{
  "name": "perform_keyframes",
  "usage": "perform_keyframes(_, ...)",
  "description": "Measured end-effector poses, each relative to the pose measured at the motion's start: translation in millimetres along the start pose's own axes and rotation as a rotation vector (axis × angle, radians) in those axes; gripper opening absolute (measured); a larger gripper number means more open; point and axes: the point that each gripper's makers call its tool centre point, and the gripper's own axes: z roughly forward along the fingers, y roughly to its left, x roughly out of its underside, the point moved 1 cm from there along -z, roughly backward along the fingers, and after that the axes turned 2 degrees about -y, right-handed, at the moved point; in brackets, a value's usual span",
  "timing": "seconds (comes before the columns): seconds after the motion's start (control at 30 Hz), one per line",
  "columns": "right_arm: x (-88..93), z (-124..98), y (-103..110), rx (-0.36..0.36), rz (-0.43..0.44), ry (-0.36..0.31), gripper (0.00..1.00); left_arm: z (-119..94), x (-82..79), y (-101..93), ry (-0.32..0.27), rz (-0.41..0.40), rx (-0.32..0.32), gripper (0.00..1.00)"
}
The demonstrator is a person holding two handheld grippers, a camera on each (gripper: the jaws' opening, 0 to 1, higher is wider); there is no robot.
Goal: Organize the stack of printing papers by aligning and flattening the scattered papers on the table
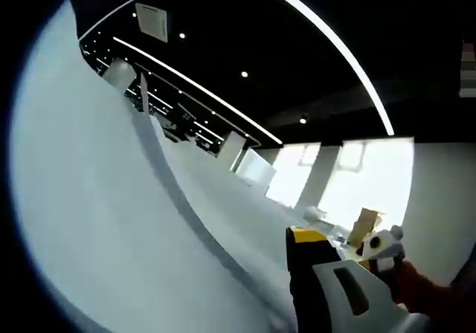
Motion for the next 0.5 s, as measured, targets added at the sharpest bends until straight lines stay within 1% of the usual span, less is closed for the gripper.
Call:
perform_keyframes(0.27,0.2,-7,-5,-0.005,-0.015,0.071,0.0,0,-0.3,-0.5,-0.003,-0.006,0.002,0.37)
perform_keyframes(0.3,3.3,-8,-5,-0.013,-0.015,0.102,0.0,0,-0.2,-0.2,-0.002,-0.005,0.0,0.37)
perform_keyframes(0.37,4.7,-10,-8,-0.005,-0.027,0.122,0.0,0,-0.1,-0.1,-0.001,-0.003,0.0,0.37)
perform_keyframes(0.5,5.4,-11,-11,0.004,-0.052,0.14,0.0,0,-0.2,0.5,-0.001,-0.004,0.0,0.37)
